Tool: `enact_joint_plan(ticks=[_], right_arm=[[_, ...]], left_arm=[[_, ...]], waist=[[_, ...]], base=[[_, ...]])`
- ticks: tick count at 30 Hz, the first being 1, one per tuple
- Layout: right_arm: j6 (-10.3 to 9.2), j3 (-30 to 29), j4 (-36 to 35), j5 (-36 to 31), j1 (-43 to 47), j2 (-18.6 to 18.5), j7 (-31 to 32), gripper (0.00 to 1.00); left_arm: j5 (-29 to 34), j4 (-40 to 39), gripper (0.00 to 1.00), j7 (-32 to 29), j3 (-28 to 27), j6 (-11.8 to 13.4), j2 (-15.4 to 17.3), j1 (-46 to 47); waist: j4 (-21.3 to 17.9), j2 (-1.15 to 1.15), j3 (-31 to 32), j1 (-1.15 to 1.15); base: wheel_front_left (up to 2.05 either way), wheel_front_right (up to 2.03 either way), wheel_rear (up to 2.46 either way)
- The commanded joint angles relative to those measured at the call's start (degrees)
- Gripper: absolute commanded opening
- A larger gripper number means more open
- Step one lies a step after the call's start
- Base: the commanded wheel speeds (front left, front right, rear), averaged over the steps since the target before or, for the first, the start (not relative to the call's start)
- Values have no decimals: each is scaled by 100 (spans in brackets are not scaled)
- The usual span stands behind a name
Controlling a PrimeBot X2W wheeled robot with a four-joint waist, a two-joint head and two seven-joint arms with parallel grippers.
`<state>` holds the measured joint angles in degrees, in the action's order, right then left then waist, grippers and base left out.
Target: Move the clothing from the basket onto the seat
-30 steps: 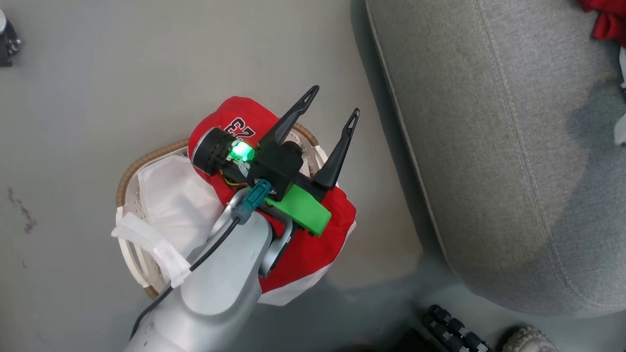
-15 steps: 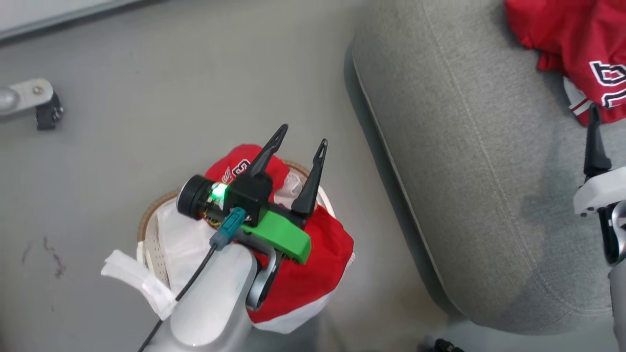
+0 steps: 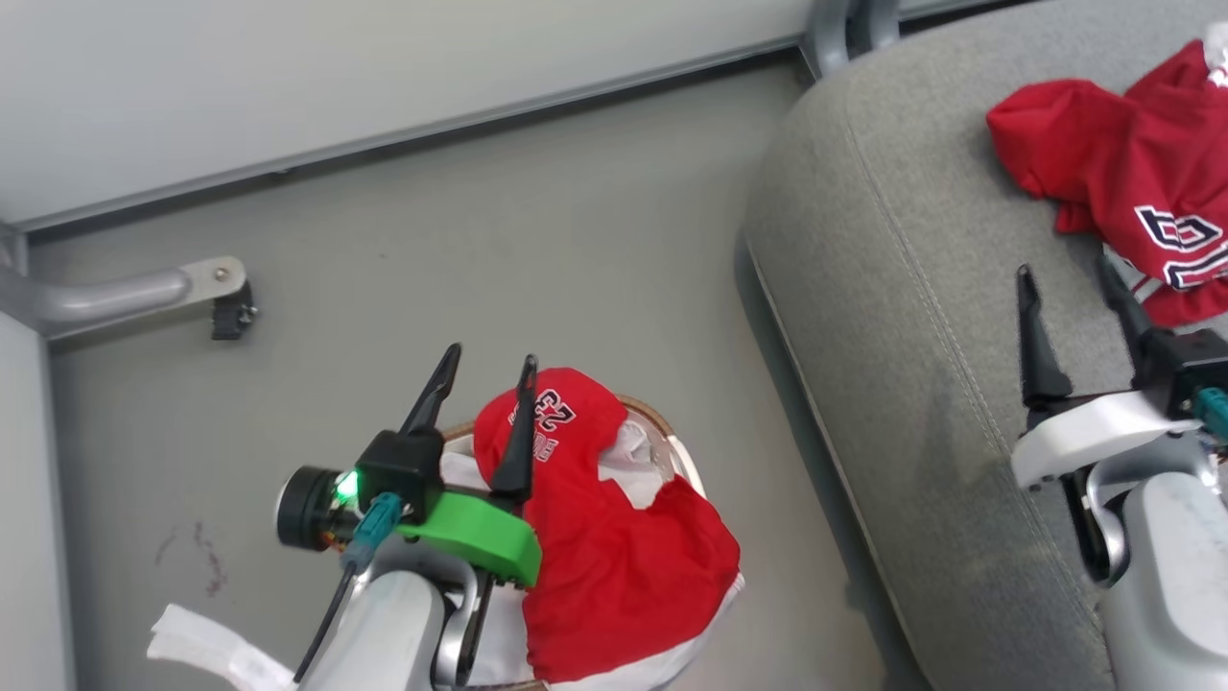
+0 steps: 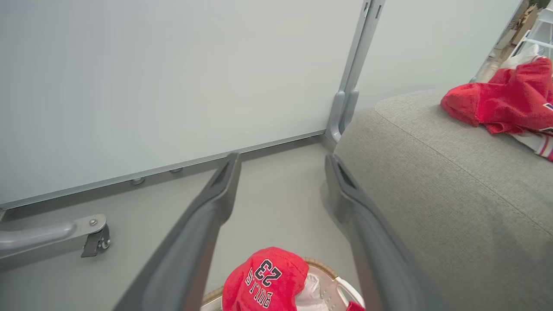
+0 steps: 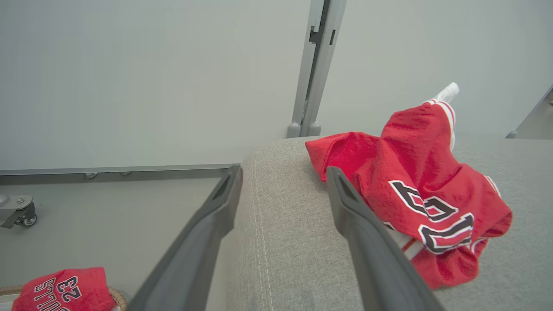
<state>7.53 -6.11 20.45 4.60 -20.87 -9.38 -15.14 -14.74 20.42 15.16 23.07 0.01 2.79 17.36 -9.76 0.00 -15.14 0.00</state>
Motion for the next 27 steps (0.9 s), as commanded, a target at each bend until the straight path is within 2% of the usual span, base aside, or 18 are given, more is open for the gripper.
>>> enact_joint_plan(ticks=[1, 14, 22, 27], right_arm=[[-8, 65, -18, 36, 148, 43, -1, 100], [-8, 430, 70, 153, 708, 372, -1, 100], [-8, 533, 120, 173, 1000, 439, -1, 100], [-8, 550, 112, 175, 1085, 476, -1, 100]], left_arm=[[27, 14, 100, -1, -117, 46, 22, -169], [344, 110, 100, -1, -1201, 182, 19, -962], [445, 65, 100, -1, -1754, 185, 20, -1411], [463, 27, 100, -1, -1887, 117, 19, -1590]], waist=[[396, 0, 434, 0], [862, 0, 1074, 0], [948, 0, 1210, 0], [939, 0, 1218, 0]], base=[[0, 0, 0], [0, 0, 0], [0, 0, 0], [0, 0, 0]])
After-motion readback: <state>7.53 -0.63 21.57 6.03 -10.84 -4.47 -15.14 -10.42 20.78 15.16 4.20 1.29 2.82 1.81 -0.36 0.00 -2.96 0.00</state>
